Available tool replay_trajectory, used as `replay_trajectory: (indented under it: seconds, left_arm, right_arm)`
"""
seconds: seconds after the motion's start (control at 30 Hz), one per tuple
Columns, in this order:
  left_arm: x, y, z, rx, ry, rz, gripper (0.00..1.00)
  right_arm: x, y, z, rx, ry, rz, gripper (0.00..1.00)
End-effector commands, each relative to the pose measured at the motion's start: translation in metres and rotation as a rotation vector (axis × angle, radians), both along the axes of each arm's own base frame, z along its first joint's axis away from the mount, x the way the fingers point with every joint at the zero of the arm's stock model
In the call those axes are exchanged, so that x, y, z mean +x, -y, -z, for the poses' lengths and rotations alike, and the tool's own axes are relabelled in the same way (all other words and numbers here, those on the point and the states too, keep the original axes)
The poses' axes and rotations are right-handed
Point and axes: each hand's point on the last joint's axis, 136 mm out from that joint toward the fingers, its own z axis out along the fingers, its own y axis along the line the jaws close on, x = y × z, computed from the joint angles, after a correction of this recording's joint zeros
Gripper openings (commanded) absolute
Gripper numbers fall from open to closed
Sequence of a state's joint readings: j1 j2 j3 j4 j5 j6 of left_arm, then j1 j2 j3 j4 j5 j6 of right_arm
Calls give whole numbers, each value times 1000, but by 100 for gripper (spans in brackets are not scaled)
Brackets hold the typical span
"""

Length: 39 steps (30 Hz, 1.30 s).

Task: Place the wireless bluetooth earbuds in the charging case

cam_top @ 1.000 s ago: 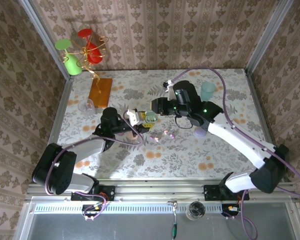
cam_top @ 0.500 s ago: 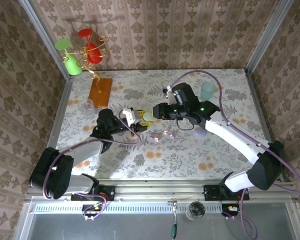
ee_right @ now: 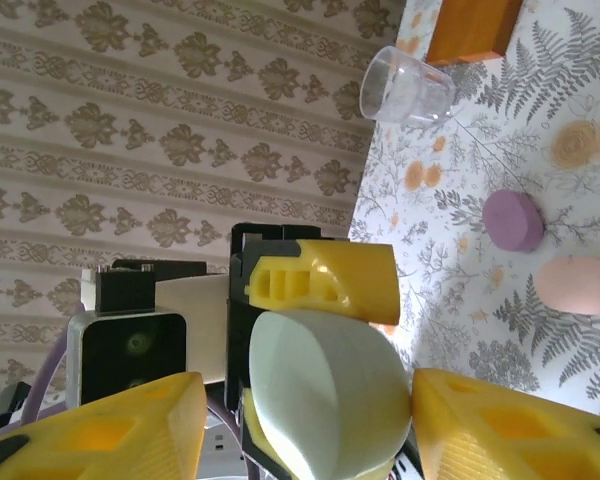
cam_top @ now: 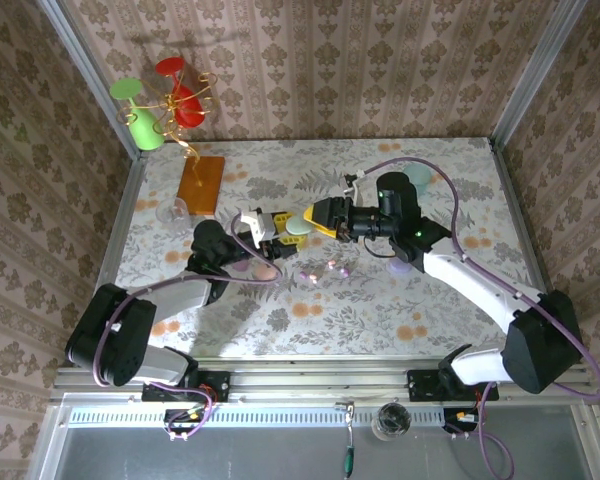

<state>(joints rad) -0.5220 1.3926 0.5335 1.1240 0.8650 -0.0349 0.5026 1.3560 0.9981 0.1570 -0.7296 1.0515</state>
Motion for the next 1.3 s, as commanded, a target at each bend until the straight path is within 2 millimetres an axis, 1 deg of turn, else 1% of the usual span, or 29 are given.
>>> replay_trajectory:
  seconds: [0.0, 0.07, 0.13, 0.17, 0.23, 0.27, 0.3, 0.4, 0.43, 0.47, 0.5, 0.53, 0.6, 0.63, 0.67, 0.73, 0.77, 0.8, 0.87, 0.97, 1.0, 1.03, 1.2, 1.23, 1.27]
  left_arm:
    - [-5, 6, -23, -48, 50, 37, 26]
    - [-4, 6, -23, -49, 50, 33, 26]
    - [-4, 6, -22, -48, 46, 30, 26]
    - [-4, 6, -22, -48, 45, 27, 26]
    - [-3, 6, -22, -51, 45, 23, 26]
    - [-3, 6, -22, -51, 47, 23, 26]
    - [-3, 6, -21, -49, 42, 22, 26]
    - [-2, 6, -22, -49, 45, 18, 26]
    - [-1, 6, -21, -48, 44, 18, 26]
    - [-1, 6, -21, -47, 45, 18, 26]
    - [-1, 6, -20, -46, 45, 16, 26]
    - [1, 6, -19, -44, 42, 10, 27]
    - [3, 5, -16, -39, 38, -1, 29]
    - [4, 4, -14, -35, 34, -8, 31]
    - [5, 2, -12, -31, 29, -17, 36]
    - [8, -1, -6, -16, 19, -35, 51]
    - [9, -4, -3, -3, 14, -47, 58]
    - [10, -7, 1, 11, 9, -60, 64]
    - [12, -13, 14, 58, -6, -93, 74]
    - [10, -21, 30, 126, -19, -107, 85]
    - [9, -24, 33, 137, -19, -117, 86]
    - [9, -27, 37, 154, -24, -123, 88]
    - [7, -35, 58, 310, -46, -157, 90]
    - [7, -37, 63, 350, -56, -164, 90]
    - [8, -39, 67, 391, -65, -172, 90]
  right_arm:
    - [-11, -11, -29, 125, 28, -97, 49]
    - [-10, -12, -27, 124, 16, -97, 40]
    - [-9, -12, -25, 126, 12, -96, 36]
    - [-9, -12, -25, 125, 10, -101, 36]
    - [-10, -12, -23, 119, 9, -106, 41]
    - [-10, -12, -22, 119, 7, -106, 42]
    - [-7, -14, -15, 117, -10, -106, 42]
    - [-6, -17, -14, 141, -19, -120, 41]
    - [-6, -18, -15, 146, -16, -125, 37]
    - [-6, -18, -17, 149, -6, -127, 28]
    - [-5, -17, -17, 147, -2, -124, 23]
    - [-4, -16, -15, 137, -4, -114, 20]
    - [1, -11, -11, 113, -1, -79, 17]
    - [4, -7, -6, 96, -4, -53, 16]
    - [9, -1, -2, 79, -4, -18, 16]
    - [21, 11, 13, 44, -22, 53, 15]
    - [24, 22, 9, 39, -4, 96, 15]
    - [28, 29, 16, 20, -11, 128, 15]
    - [40, 47, 37, -31, -38, 206, 15]
    - [55, 69, 64, -73, -74, 281, 15]
    - [58, 76, 68, -83, -70, 299, 15]
    - [65, 82, 90, -120, -108, 322, 15]
    - [89, 114, 142, -221, -217, 452, 14]
    - [94, 119, 155, -226, -254, 479, 14]
    - [100, 120, 164, -229, -269, 493, 14]
